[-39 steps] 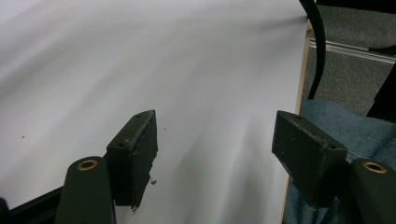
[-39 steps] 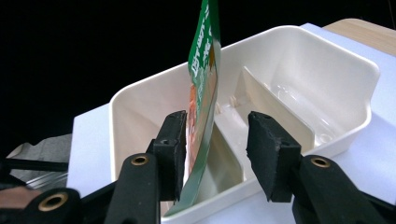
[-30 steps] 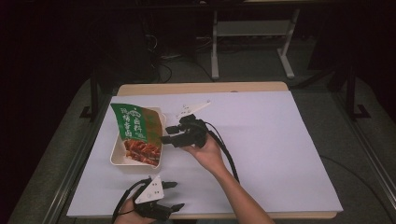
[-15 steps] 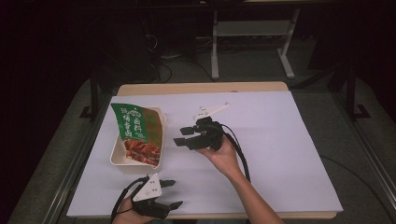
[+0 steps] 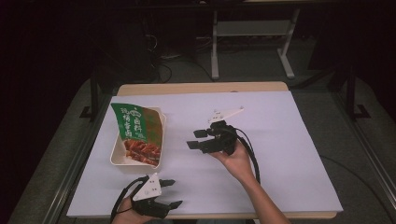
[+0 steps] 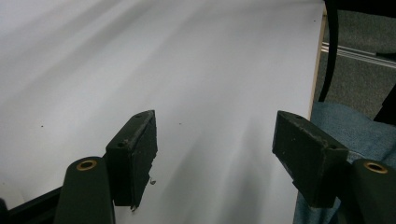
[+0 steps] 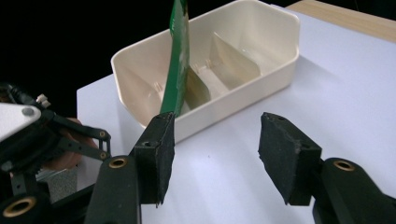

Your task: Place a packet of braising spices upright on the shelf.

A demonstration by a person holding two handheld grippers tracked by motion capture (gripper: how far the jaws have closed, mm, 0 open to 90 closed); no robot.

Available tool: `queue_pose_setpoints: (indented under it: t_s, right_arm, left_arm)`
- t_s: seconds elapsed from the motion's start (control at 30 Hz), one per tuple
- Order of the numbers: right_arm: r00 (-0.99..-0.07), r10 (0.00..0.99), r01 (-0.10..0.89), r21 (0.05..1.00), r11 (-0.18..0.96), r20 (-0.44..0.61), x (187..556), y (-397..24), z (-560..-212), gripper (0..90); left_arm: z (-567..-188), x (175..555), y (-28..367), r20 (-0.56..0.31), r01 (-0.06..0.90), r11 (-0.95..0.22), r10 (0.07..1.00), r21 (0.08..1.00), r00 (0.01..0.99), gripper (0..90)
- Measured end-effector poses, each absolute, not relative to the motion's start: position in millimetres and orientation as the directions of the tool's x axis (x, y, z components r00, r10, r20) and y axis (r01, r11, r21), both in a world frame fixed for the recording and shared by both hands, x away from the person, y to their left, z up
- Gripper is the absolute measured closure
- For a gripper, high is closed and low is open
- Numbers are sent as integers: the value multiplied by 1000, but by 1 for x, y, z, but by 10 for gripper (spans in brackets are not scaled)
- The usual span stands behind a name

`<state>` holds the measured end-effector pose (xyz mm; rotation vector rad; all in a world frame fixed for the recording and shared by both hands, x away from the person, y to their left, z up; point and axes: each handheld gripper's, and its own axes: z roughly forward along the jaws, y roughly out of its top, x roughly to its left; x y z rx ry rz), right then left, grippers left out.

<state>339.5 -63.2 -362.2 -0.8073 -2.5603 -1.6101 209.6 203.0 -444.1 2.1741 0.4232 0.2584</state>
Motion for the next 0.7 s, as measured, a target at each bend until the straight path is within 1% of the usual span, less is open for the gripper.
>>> queue_pose_setpoints:
  t_s: [0.23,0.7]
  right_arm:
    - [-849,436,459,825,330,298,335,-80,-371,439]
    - [-838,462,469,817,336,291,322,-105,-378,427]
  left_arm:
    - [-444,210,203,36,206,-560,389,802,920,303]
    - [-443,210,204,25,219,-549,402,807,915,302]
